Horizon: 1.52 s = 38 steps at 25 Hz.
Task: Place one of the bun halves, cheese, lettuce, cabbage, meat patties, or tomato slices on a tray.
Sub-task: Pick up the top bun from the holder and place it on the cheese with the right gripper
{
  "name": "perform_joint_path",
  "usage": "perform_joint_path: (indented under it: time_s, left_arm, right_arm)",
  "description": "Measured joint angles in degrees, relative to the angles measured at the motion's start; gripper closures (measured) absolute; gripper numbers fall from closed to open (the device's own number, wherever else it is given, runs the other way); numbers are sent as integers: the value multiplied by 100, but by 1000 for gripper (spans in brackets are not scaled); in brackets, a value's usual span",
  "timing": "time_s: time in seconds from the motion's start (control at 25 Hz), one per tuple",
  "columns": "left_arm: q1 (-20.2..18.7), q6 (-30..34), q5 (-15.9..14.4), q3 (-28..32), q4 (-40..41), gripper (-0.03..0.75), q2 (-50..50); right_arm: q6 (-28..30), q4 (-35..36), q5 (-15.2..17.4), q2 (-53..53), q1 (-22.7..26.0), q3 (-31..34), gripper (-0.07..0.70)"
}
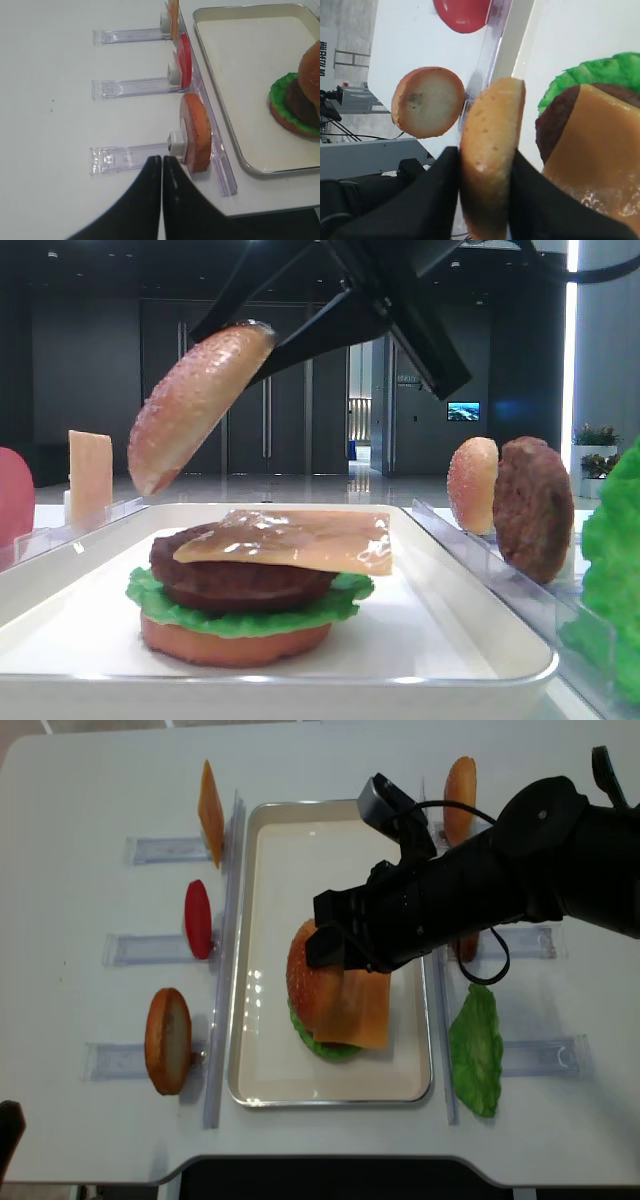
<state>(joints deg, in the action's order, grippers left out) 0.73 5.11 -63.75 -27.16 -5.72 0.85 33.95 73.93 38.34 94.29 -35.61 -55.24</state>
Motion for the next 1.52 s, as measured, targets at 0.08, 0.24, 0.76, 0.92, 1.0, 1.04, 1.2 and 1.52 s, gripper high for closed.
perform_joint_path:
  time_s: [0.08, 0.24, 0.76, 0.92, 1.0, 1.04, 1.2, 1.52]
  left_arm:
    - [0, 0, 0, 0, 0, 715, 0]
    - [0, 0, 0, 0, 0, 715, 0]
    - [0, 0, 0, 0, 0, 715, 0]
    - [0, 0, 0, 0, -5, 715, 0]
    - [0, 0, 0, 0, -5, 715, 0]
    - [0, 0, 0, 0, -5, 715, 0]
    - [0, 0, 0, 0, -5, 715, 0]
    - [0, 0, 0, 0, -5, 715, 0]
  right_arm:
    - [85, 117, 0, 44, 0, 0, 428]
    - [183, 281, 16, 143, 0, 0, 428]
    - [408, 498, 158, 394, 247, 0, 428]
    - [432, 498, 184, 394, 248, 0, 428]
    - [433, 498, 186, 394, 248, 0, 428]
    - [438, 498, 186, 394, 248, 0, 428]
    - [432, 498, 176, 394, 248, 0, 428]
    - [386, 639, 147, 394, 248, 0, 428]
